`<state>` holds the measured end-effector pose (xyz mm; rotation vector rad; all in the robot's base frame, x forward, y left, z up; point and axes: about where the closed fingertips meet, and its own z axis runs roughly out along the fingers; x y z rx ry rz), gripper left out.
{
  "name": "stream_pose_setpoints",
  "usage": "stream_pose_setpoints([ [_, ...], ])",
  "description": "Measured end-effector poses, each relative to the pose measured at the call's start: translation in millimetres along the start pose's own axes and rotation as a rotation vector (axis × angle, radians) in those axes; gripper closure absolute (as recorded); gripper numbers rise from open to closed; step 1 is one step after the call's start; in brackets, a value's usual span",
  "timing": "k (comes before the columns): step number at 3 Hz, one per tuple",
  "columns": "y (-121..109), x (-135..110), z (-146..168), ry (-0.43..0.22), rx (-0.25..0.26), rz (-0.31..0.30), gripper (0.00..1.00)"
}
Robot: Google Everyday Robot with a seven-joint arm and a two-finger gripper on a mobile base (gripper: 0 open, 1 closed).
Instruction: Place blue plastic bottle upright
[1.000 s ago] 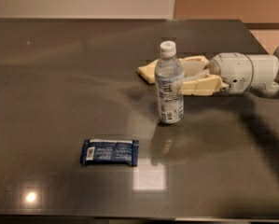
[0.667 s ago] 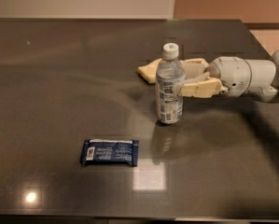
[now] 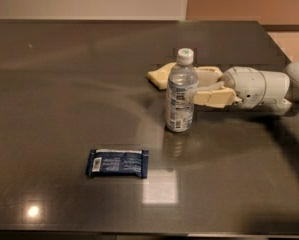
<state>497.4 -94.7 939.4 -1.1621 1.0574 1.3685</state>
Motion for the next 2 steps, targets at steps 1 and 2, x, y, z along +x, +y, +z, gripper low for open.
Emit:
stream_pose_setpoints([
  [1,-0.9,2.9,-1.6,-0.012,-0.002,0.001,0.11],
  [2,-1.2,2.0,0.9,-0.011,-0.004,0.0,0.0],
])
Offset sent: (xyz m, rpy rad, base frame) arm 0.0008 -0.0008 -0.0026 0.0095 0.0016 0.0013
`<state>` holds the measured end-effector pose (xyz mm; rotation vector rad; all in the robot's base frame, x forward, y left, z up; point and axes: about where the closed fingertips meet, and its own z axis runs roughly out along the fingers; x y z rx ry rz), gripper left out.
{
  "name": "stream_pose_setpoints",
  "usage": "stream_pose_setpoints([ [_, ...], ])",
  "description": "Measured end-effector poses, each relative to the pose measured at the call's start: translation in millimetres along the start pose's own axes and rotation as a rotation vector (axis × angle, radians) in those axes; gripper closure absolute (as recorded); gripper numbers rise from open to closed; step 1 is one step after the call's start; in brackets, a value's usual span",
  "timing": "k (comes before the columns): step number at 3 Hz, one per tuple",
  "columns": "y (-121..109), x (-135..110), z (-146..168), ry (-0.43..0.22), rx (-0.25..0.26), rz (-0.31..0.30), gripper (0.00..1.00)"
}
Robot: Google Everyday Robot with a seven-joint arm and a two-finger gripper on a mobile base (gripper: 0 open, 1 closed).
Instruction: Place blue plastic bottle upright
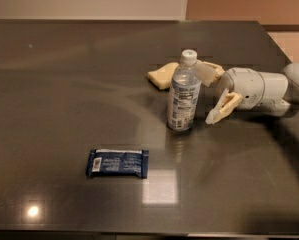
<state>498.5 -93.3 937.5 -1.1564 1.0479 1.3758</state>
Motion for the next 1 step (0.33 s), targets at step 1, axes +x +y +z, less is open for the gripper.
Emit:
stream_pose_setpoints([
  [1,0.0,0.0,0.1,0.0,0.0,0.0,0.0],
])
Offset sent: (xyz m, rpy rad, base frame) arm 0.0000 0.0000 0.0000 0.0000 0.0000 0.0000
